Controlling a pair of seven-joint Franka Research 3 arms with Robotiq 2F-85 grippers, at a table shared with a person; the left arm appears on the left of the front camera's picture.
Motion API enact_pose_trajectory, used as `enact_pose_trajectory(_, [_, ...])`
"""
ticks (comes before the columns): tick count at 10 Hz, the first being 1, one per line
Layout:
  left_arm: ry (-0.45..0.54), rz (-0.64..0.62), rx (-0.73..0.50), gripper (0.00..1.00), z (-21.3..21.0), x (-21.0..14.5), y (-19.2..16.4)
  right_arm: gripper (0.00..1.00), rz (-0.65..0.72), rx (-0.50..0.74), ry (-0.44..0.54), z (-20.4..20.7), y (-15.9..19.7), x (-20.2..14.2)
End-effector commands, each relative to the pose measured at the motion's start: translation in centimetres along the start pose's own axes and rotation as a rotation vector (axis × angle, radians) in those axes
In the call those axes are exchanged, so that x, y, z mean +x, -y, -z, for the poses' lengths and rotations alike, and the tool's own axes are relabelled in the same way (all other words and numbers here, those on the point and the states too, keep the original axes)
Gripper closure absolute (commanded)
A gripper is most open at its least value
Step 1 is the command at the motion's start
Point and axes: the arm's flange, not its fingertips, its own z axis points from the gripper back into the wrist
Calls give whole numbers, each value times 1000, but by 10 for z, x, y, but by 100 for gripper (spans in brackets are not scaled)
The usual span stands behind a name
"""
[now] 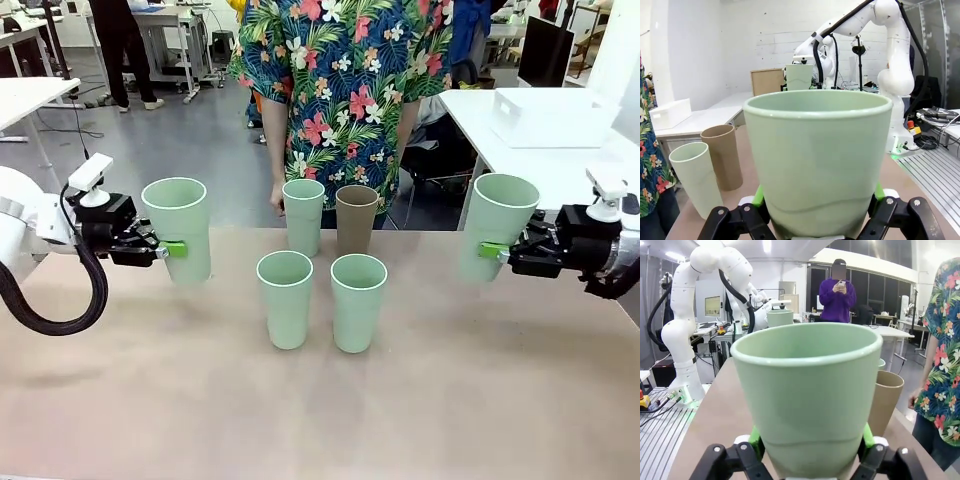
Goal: Stack the cups and store them in the basket.
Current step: Pick up two Reusable plastic cups , one in each hand.
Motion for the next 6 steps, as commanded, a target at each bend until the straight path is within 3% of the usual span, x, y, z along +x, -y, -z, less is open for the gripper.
enact_pose_trajectory(1, [12, 19, 24, 14, -1, 3, 13, 14, -9, -11, -15, -2, -11, -2])
enact_pose_trajectory(6, [18, -19, 45, 14, -5, 14, 24, 14, 37, -36, -84, -8, -26, -11])
